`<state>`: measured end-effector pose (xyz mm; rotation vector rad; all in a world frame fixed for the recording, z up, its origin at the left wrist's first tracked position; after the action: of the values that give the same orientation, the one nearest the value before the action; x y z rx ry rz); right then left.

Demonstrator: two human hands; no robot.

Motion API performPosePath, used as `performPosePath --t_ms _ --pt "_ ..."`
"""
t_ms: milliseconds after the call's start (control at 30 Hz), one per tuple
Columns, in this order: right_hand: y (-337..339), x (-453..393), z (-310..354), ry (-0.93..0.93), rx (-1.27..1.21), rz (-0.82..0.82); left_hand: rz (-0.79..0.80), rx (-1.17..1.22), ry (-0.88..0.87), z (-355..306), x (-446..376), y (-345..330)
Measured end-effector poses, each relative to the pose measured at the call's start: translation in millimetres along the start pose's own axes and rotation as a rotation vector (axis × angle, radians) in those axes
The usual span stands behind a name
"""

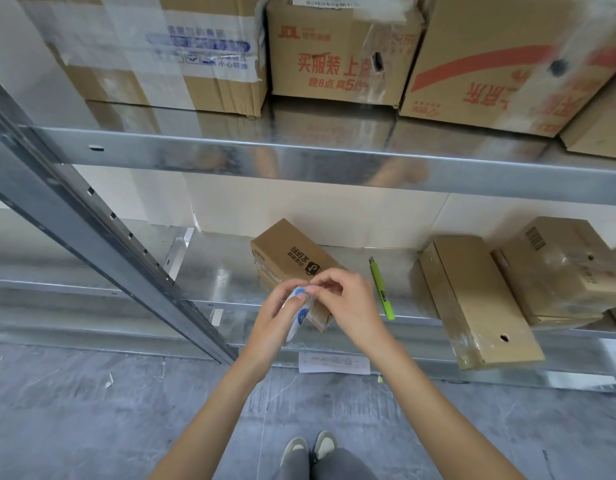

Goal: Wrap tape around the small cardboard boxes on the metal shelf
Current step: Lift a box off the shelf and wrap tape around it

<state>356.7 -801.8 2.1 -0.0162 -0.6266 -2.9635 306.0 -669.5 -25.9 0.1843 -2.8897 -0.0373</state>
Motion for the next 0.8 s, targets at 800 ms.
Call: performPosePath --t_ms 800 --pt "-11.0 14.7 -1.6 0.102 0.042 -0.116 -0.045 0.004 0.051 9.5 12.8 0.8"
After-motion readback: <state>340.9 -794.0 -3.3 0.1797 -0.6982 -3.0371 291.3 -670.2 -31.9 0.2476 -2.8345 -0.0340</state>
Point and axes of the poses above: each hand's wrist, its own x-axis away from the middle knuckle, its own y-axis out of the back of the hand, z = x × y, the point moved 1 cm from there along -x, towards the middle knuckle, and after that the axes turned 4 degrees about -z, right-handed, at the moved point
